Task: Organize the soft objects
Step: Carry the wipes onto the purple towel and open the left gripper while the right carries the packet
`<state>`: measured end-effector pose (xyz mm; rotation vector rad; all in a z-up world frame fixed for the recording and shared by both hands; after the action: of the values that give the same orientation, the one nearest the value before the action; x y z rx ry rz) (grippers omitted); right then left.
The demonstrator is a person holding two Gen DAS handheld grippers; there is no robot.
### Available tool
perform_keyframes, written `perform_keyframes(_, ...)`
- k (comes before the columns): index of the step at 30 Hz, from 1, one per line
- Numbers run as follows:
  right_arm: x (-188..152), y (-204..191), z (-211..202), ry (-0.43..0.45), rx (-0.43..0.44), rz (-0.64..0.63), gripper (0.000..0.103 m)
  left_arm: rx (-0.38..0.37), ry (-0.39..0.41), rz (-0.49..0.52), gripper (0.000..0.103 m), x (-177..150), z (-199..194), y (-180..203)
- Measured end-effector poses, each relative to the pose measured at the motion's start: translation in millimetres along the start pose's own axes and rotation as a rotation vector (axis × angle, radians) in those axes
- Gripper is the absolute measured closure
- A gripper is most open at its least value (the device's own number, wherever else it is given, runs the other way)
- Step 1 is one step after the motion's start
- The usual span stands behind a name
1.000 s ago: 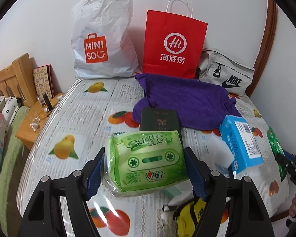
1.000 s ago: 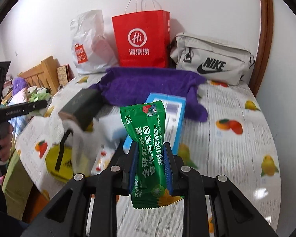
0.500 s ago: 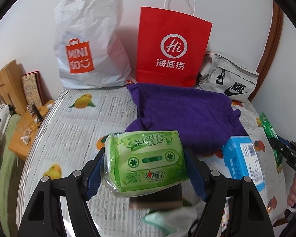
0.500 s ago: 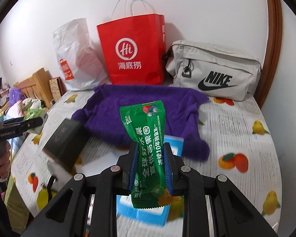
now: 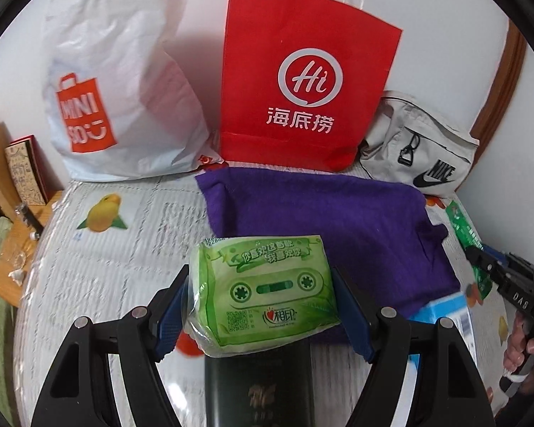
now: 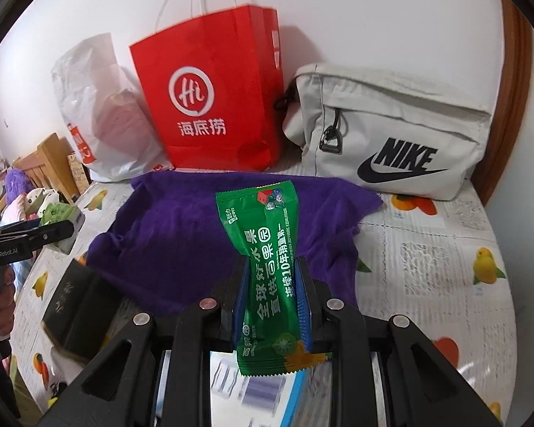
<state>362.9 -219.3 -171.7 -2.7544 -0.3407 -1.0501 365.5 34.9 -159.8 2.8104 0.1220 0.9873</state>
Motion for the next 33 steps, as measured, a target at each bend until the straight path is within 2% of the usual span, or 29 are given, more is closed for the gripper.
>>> perform_keyframes(12, 5.6, 4.8, 61.5, -0.099, 0.016, -0.032, 0.078, -0.028, -0.066, -0.01, 0.029, 38.9, 66.2, 16.9)
perform_keyframes(16, 5.3, 6.0, 76.2, -0.137, 0.01, -0.048, 0.078, -0.033, -0.114, -0.023, 0.029, 44.1, 86.5, 18.7)
perform_keyframes(28, -3.9, 16.0, 96.8, -0.192, 0.003, -0.053, 0.074, -0.022, -0.164, -0.049, 0.028, 45.6, 121.2, 18.1)
perform_keyframes(31, -5.3, 15.9, 102.7, -0.2, -0.004, -0.053, 0.072, -0.034, -0.181, -0.062, 0.025, 44.6, 127.0, 18.5)
perform_keyframes(33, -4.8, 16.0, 104.1, -0.196, -0.003, -0.052, 0.068, -0.034, -0.19, -0.065, 0.015, 43.5, 128.5, 17.8)
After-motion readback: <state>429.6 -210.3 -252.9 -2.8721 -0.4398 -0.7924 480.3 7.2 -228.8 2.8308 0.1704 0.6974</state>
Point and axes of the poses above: each gripper's, at about its wrist camera, not at the fingertips, and z roughly the way its jaws point, y to its right, x to its top, the point moved 10 cm from there along z, roughly the way its jaws point, and after that the axes turned 3 degrees about -z, right-handed, at the moved point
